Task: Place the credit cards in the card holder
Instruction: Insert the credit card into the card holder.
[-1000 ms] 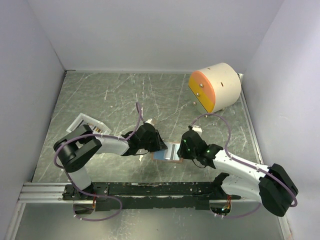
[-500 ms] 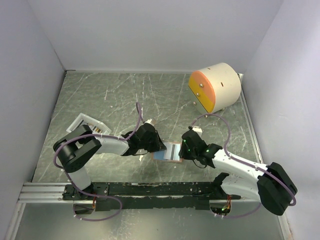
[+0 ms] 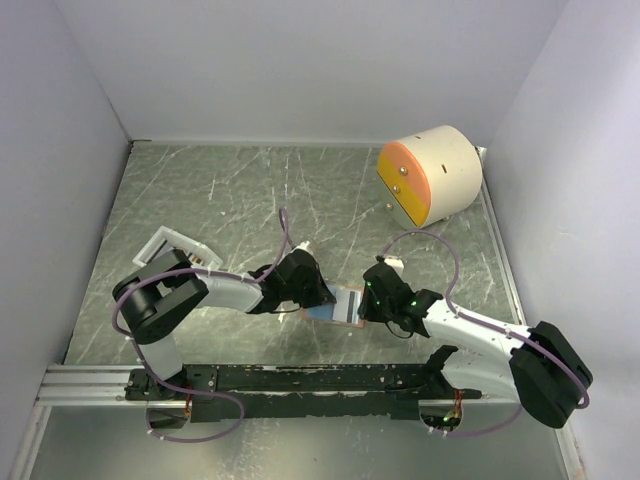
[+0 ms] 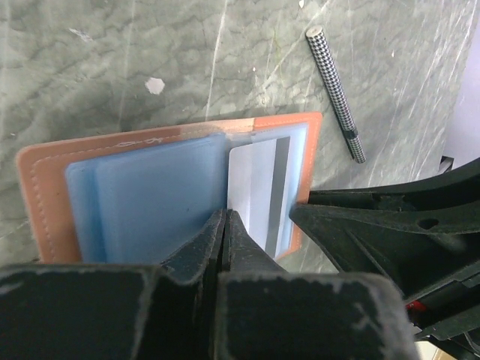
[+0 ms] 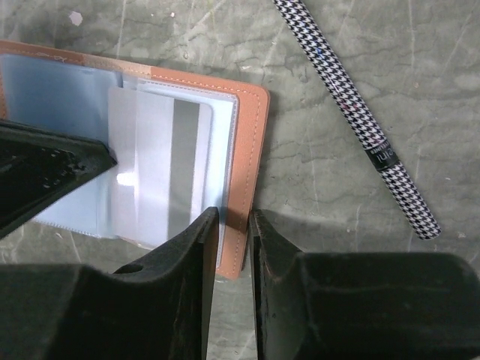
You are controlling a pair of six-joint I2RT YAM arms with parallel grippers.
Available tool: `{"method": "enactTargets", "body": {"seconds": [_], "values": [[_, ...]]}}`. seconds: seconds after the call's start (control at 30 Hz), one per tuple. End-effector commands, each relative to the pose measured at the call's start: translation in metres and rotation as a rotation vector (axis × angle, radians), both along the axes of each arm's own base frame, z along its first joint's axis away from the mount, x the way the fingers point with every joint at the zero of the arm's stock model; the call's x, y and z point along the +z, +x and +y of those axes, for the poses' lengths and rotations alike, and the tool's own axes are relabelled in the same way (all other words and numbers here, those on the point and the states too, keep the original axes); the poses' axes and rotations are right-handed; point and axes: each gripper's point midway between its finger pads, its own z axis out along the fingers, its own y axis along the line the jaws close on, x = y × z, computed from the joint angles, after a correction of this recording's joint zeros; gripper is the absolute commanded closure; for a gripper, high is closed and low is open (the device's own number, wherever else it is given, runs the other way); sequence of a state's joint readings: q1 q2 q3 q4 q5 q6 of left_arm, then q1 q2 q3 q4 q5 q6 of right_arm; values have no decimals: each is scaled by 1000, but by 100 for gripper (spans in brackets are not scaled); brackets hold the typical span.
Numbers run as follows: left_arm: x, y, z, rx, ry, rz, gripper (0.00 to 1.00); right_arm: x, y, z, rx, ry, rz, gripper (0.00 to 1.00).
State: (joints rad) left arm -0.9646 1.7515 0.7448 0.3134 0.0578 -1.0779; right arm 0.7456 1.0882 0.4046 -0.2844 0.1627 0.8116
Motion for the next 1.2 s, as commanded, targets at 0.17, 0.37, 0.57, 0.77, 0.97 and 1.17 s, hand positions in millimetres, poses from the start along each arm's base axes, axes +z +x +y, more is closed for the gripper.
{"method": "enactTargets", "body": {"seconds": [0.17,0.37,0.57,0.77,0.97,1.17], "values": [[2,-11,-20,-33,-18,2,93,-2,1,7,-2,48,-1,77],[7,-9,-26,-48,-44,-26,93,-2,1,8,4,48,-4,77],[14,-10,-34,-78,-94,-50,93,-1,4,8,17,35,-11,77],[12,-11,-32,-74,-97,-48,91,-1,5,7,15,26,-14,77],[22,-9,-27,-78,-77,-84,70,4,6,3,4,13,-23,74],[29,-2,-16,-65,6,-122,60,22,9,7,5,35,-46,69]]}}
